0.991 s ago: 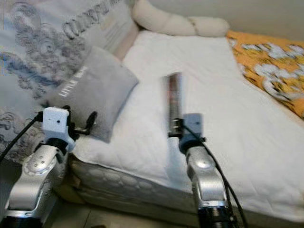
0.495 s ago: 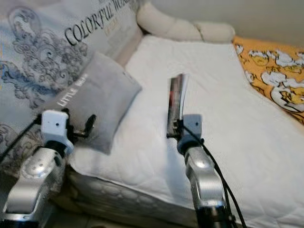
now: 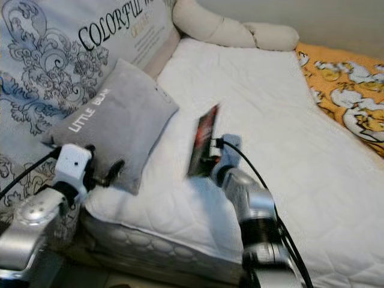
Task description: Clean up the room
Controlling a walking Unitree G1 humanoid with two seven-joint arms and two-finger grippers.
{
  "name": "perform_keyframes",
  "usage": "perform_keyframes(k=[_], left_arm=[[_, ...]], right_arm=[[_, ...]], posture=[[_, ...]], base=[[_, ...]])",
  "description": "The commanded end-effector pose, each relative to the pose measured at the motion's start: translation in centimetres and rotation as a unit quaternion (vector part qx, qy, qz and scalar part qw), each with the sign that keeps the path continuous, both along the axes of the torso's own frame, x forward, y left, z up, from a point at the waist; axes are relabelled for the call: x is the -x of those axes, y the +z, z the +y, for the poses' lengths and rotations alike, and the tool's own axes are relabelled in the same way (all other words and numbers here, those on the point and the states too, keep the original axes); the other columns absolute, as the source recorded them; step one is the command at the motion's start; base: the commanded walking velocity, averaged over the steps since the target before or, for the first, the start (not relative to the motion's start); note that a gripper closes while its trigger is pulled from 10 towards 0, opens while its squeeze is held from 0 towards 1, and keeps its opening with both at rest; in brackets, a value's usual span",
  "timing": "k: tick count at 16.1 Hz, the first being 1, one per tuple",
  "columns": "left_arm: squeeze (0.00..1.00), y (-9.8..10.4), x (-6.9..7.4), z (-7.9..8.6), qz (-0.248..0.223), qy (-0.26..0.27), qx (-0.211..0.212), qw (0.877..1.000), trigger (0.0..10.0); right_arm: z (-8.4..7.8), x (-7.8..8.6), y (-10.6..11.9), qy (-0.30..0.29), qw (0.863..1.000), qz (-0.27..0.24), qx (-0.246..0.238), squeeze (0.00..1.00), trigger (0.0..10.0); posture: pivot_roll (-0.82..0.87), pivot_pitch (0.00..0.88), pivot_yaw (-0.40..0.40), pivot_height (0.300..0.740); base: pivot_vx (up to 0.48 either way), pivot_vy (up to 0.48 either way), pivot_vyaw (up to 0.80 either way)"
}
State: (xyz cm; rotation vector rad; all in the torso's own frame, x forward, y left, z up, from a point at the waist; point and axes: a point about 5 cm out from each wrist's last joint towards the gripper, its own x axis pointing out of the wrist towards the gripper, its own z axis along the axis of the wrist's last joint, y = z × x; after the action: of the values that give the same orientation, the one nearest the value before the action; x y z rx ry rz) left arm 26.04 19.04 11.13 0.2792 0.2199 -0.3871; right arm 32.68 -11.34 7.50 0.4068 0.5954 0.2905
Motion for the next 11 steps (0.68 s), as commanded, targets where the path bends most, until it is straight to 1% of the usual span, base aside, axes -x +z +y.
perform_keyframes(k=[1, 2, 3, 5, 6, 7, 8, 9, 10, 11], left_arm=[[0.50, 0.0, 0.1, -0.9, 0.018, -0.040, 0.006, 0.999, 10.0], [0.50, -0.1, 0.5, -1.2, 0.051, -0.110, -0.017, 0.992, 10.0], [0.49, 0.0, 0.5, -1.2, 0.054, -0.118, -0.019, 0.991, 10.0], [0.50, 0.3, 0.6, -1.3, 0.072, -0.151, -0.019, 0.986, 10.0], [0.50, 0.4, 0.6, -1.4, 0.078, -0.159, -0.018, 0.984, 10.0], [0.49, 0.5, 0.8, -1.5, 0.087, -0.175, -0.023, 0.980, 10.0], [0.50, 0.4, 1.1, -1.7, 0.102, -0.190, -0.023, 0.976, 10.0], [0.50, 0.3, 1.6, -1.8, 0.116, -0.200, -0.024, 0.973, 10.0], [0.49, 0.1, 2.0, -1.7, 0.127, -0.205, -0.028, 0.970, 10.0], [0.50, 0.0, 2.1, -1.6, 0.131, -0.206, -0.031, 0.969, 10.0]], right_arm=[[0.7, -0.8, 1.3, 0.014, 0.999, -0.013, -0.044, 0.00, 10.0], [0.7, -1.9, 1.1, 0.009, 0.997, 0.017, -0.068, 0.00, 10.0], [0.6, -2.1, 1.0, 0.006, 0.997, 0.022, -0.072, 0.00, 10.0], [0.8, -2.6, 0.5, 0.015, 0.994, 0.060, -0.094, 0.00, 10.0], [0.9, -2.6, 0.3, 0.017, 0.994, 0.069, -0.089, 0.00, 10.0], [0.7, -2.8, 0.1, 0.008, 0.995, 0.070, -0.066, 0.00, 10.0], [0.8, -3.1, 0.2, -0.003, 0.994, 0.077, -0.082, 0.00, 10.0], [0.9, -3.1, 0.1, 0.000, 0.995, 0.075, -0.062, 0.00, 10.0], [0.9, -3.0, -0.4, 0.013, 0.997, 0.071, -0.015, 0.00, 10.0], [0.9, -2.9, -0.5, 0.018, 0.997, 0.070, -0.003, 0.00, 10.0]], posture=[[0.02, 0.000, -0.051, 0.740], [0.02, 0.000, -0.049, 0.740], [0.02, 0.000, -0.047, 0.740], [0.02, 0.000, -0.047, 0.740], [0.02, 0.000, -0.047, 0.740], [0.03, 0.000, -0.053, 0.740], [0.04, 0.000, -0.062, 0.740], [0.05, 0.000, -0.069, 0.740], [0.06, 0.000, -0.072, 0.740], [0.07, 0.000, -0.077, 0.740]], base=[[0.000, 0.000, 0.00], [0.000, 0.000, 0.00], [0.000, 0.000, 0.00], [0.000, 0.000, 0.00], [0.000, 0.000, 0.00], [0.000, 0.000, 0.00], [0.000, 0.000, 0.00], [0.000, 0.000, 0.00], [0.000, 0.000, 0.00], [0.000, 0.000, 0.00]])
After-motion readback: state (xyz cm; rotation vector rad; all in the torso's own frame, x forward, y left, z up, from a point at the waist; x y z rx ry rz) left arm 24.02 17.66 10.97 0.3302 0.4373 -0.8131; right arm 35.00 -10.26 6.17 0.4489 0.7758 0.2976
